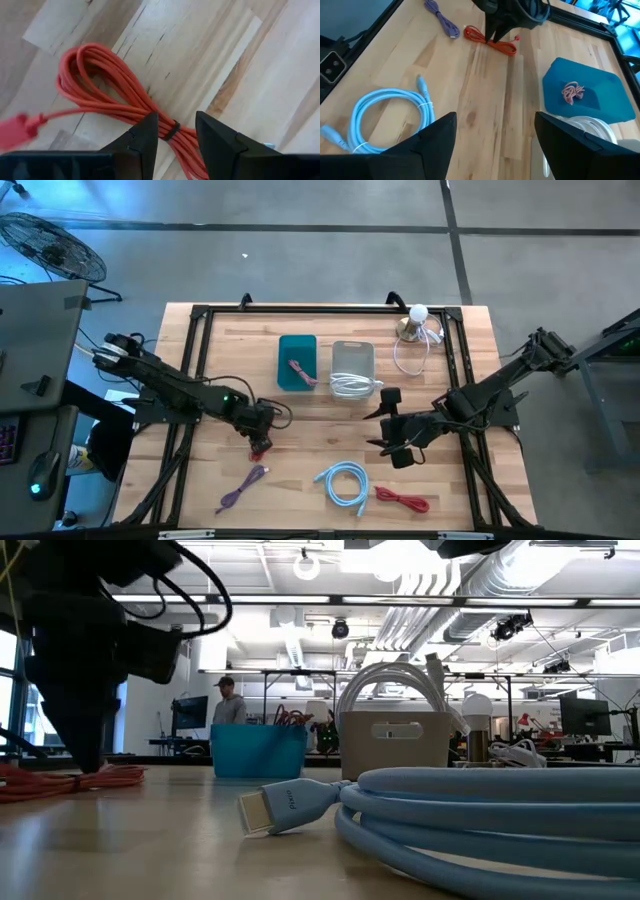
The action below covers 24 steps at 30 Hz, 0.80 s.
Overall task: Pick & Place USB Port
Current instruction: Put the top red charger cable into the blue bin
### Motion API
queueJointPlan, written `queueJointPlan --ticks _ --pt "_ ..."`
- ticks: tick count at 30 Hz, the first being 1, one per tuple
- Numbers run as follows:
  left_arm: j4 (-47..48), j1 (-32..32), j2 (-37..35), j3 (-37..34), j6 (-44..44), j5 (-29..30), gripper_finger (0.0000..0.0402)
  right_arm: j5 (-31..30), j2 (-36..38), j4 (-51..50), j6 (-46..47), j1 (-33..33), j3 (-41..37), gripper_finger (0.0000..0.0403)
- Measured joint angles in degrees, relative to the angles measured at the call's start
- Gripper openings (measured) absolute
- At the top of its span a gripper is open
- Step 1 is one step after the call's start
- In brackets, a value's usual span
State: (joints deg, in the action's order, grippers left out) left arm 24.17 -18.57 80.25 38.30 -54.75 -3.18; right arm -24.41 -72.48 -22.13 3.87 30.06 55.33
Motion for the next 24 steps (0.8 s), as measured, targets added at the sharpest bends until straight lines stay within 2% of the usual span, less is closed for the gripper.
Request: queueJointPlan --ticks 8,11,18,24 --pt "-0.91 2.58 3.92 0.33 1.55 -4.05 0.0124 0.97 0.00 -0.77 0.62 1.28 0.02 0.0261" --pt "-0.71 2.66 4.75 0.31 1.95 -4.48 0.0101 0.87 0.01 -0.74 0.62 2.41 0.02 0.0261" --pt "-0.64 2.67 5.05 0.10 1.98 -4.21 0.0020 0.35 0.01 -0.75 0.62 4.12 0.02 0.0261" --pt "-2.49 2.49 5.06 -0.01 3.81 -4.91 0.0003 0.11 0.00 -0.74 0.67 4.11 0.02 0.0261"
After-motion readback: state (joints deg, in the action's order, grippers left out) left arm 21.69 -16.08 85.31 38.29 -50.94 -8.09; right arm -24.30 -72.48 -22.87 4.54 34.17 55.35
